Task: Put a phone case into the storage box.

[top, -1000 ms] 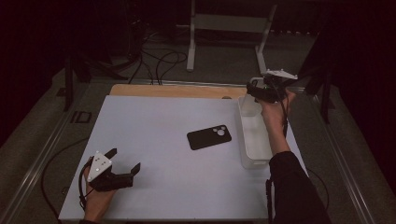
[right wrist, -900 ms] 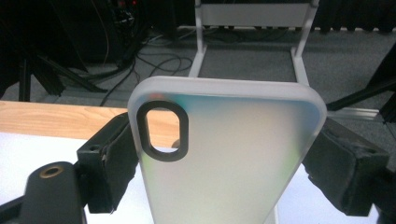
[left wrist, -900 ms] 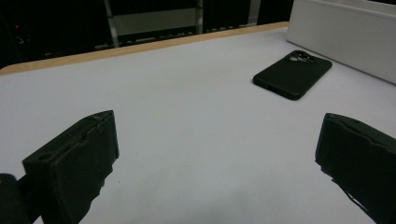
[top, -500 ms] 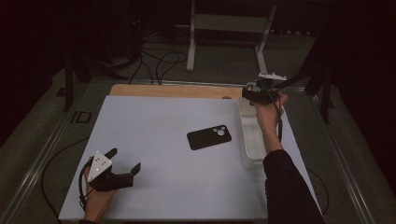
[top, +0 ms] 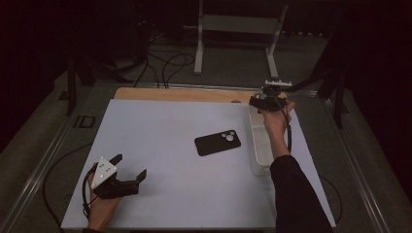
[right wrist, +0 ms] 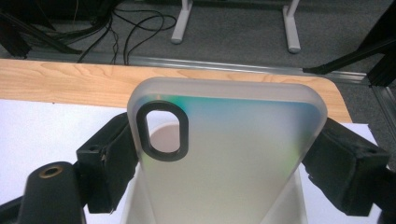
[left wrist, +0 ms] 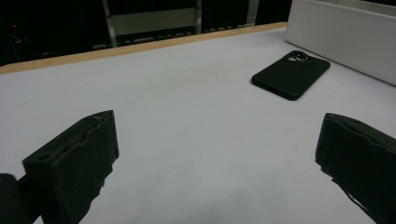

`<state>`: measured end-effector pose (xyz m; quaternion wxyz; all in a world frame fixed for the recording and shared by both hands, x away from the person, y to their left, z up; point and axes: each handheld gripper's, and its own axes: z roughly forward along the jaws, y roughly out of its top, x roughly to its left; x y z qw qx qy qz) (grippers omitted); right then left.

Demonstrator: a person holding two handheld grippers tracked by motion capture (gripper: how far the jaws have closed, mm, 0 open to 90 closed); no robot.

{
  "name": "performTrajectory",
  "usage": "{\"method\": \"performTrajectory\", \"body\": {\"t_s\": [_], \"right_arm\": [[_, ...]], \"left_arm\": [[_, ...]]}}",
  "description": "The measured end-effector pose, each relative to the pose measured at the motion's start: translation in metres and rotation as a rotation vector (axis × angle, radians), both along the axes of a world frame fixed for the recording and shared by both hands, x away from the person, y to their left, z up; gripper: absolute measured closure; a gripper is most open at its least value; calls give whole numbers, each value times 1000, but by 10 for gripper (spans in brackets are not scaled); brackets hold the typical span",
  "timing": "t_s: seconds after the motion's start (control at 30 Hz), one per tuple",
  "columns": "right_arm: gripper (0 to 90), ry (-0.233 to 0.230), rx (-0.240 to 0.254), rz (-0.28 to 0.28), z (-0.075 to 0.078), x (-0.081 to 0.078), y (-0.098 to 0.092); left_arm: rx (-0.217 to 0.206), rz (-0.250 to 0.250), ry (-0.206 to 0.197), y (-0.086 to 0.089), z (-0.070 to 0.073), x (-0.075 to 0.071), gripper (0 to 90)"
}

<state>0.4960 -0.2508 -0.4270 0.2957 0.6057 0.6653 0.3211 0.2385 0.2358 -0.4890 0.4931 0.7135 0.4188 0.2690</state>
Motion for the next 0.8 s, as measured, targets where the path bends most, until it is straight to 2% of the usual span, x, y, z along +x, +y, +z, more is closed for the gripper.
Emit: {"method": "performTrajectory", "body": {"t_s": [0.3,0.47,0.57,0.67,0.73,0.8], "right_arm": [[160,39,-21,-7,-10,4,0],[159,31,-16,-10,-12,5,-1],[151,27,-4,-24,-12,5,-2],[100,25,9,-34,-12,5,-4],[92,20,40,-29,-11,5,-6],[92,12,46,-30,-9,4,-7]], "left_arm": [[-2,-1,1,0,0,0,0],[-2,-4,2,-1,0,0,0],[-3,-4,0,-1,0,0,1],[-5,-1,-1,0,0,0,0],[-6,-1,0,0,0,0,0],[-6,-1,-1,0,0,0,1]]}}
